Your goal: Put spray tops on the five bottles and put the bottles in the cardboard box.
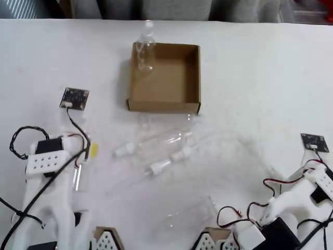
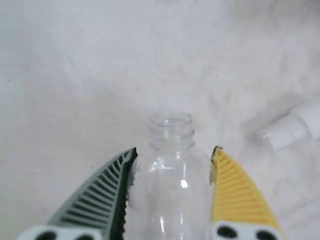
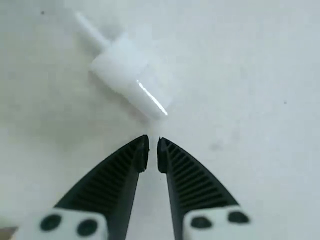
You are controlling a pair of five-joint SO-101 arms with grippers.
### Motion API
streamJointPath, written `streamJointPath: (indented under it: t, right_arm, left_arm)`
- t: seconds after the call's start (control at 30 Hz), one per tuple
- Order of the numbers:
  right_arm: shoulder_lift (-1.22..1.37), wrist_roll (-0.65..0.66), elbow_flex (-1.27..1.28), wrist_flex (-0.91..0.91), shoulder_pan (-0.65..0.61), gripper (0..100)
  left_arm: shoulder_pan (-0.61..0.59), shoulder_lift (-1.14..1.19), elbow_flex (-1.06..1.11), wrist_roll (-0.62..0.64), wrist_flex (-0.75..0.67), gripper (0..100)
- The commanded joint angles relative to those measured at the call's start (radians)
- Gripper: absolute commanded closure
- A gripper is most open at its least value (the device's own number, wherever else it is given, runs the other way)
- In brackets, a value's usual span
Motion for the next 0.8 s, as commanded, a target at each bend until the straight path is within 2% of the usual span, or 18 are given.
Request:
streamJointPath:
  t: [0.0,0.3,0.43,0.77]
  right_arm:
    - [-0.001,-0.071,0.002,-0.091,-0.044,98.1]
    - [0.173,-0.164,-0.069,-0.206,-0.113,98.1]
    - [0.263,-0.213,-0.195,-0.193,-0.107,98.1]
    - [0.314,-0.221,-0.382,-0.099,-0.145,98.1]
  left_arm:
    - [0.007,-0.036,-0.006,-0.012,-0.018,87]
    - [0.007,-0.036,-0.006,-0.014,-0.018,87]
    - [0.008,-0.036,-0.006,-0.014,-0.018,87]
    - [0.007,-0.035,-0.005,-0.014,-0.04,87]
